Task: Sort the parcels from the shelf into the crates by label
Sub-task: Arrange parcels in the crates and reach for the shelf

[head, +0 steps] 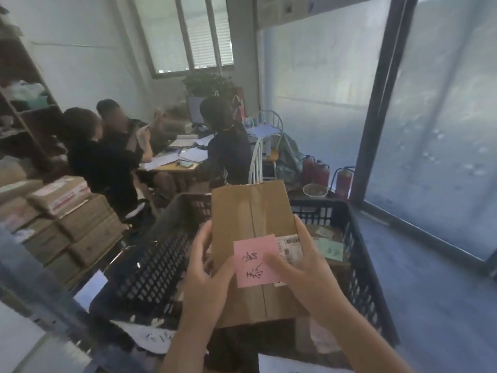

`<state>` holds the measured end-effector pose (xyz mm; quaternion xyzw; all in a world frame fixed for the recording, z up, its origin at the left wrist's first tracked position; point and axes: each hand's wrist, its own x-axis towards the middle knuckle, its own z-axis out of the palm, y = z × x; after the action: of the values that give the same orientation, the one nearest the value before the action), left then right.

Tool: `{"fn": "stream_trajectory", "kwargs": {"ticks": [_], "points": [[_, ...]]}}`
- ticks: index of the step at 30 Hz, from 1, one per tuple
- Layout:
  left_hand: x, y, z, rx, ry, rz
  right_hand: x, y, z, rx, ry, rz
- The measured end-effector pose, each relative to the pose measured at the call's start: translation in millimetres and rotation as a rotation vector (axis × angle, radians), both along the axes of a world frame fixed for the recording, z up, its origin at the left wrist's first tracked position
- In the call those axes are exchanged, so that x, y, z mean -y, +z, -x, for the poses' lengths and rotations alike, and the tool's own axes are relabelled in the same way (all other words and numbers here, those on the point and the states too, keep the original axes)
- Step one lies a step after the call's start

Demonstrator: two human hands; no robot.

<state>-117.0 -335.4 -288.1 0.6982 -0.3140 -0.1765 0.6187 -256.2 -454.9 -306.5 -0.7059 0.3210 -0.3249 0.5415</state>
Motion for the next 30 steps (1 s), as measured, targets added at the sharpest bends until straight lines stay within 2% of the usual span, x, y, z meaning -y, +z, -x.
{"fn": "stream_trajectory", "kwargs": {"ticks": [5,10,14,20,26,30], "points": [[38,-29,-18,-0.037,-0.165,0.004,10,-16,-2,-0.119,-0.216,0.017],[63,-65,-10,-0.147,-0.339,-0.071,13,-46,16,-0.215,-0.409,0.002],[86,-83,8,-0.101,-0.483,-0.160,29,-65,41,-0.250,-0.509,-0.011],[127,-89,20,0.172,-0.525,-0.268,81,-97,56,-0.250,-0.491,0.023],[183,-100,9,0.244,-0.459,-0.394,152,-114,41,-0.373,-0.392,0.003],[221,-111,2,0.271,-0.414,-0.470,193,-130,29,-0.373,-0.355,-0.032]]}}
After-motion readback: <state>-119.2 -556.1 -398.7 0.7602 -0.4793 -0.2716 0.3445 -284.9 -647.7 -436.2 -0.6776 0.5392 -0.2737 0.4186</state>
